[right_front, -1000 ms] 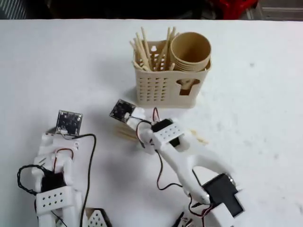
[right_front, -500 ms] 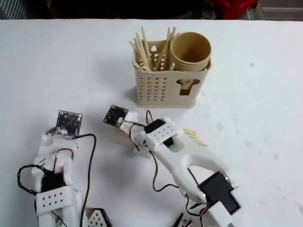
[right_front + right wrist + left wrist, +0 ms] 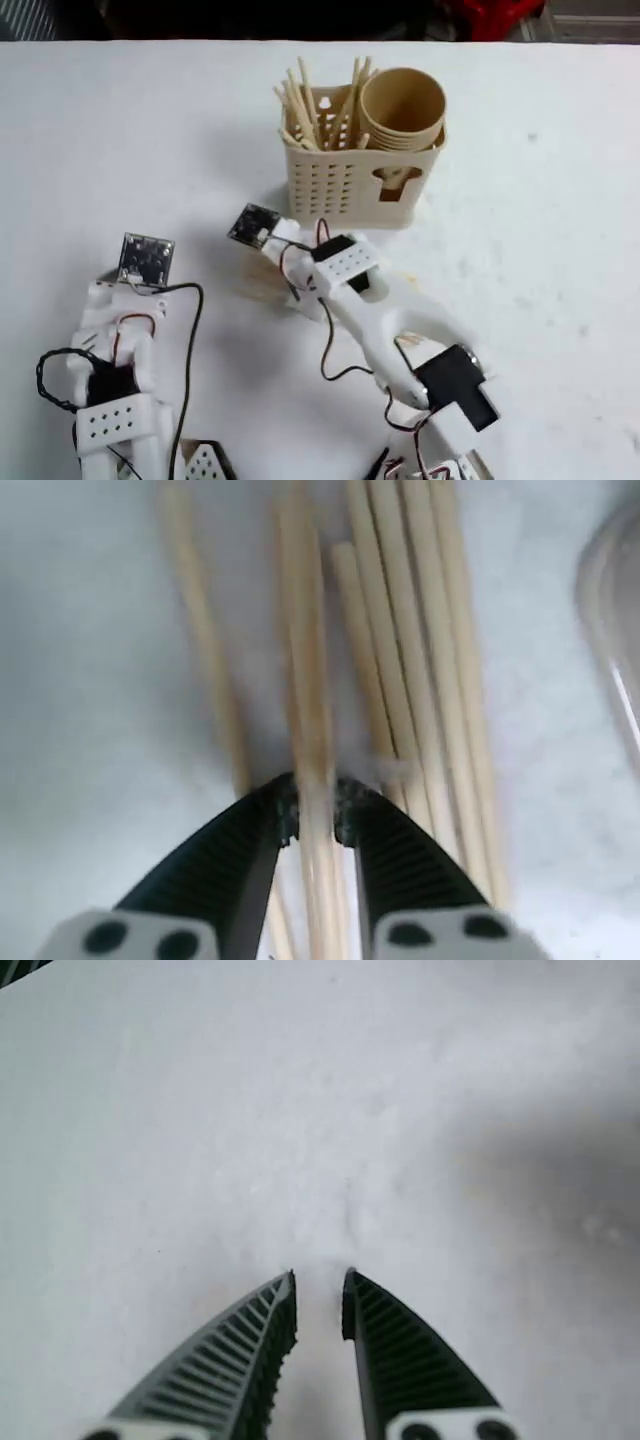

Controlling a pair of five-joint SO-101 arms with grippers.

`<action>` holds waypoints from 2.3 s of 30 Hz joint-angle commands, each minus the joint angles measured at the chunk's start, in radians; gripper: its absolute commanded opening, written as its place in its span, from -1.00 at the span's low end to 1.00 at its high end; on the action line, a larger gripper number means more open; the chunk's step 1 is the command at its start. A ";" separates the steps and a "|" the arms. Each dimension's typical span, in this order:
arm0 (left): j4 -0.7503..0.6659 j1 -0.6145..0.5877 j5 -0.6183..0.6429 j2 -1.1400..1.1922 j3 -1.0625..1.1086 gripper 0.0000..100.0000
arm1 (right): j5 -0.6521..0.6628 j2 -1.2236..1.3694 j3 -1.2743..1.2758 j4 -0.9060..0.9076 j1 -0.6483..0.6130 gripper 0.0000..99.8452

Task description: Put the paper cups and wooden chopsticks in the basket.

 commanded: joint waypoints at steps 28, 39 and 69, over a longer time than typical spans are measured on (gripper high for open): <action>-0.023 0.010 0.006 -0.013 -0.005 -0.81 | -0.189 -0.842 -0.304 0.130 0.059 -0.97; -0.021 0.010 0.006 -0.013 -0.005 -0.81 | -0.362 -0.446 -0.873 -0.061 0.059 -0.96; -0.026 0.010 0.006 -0.013 -0.005 -0.81 | -0.368 -0.249 -0.802 -0.162 0.182 -0.71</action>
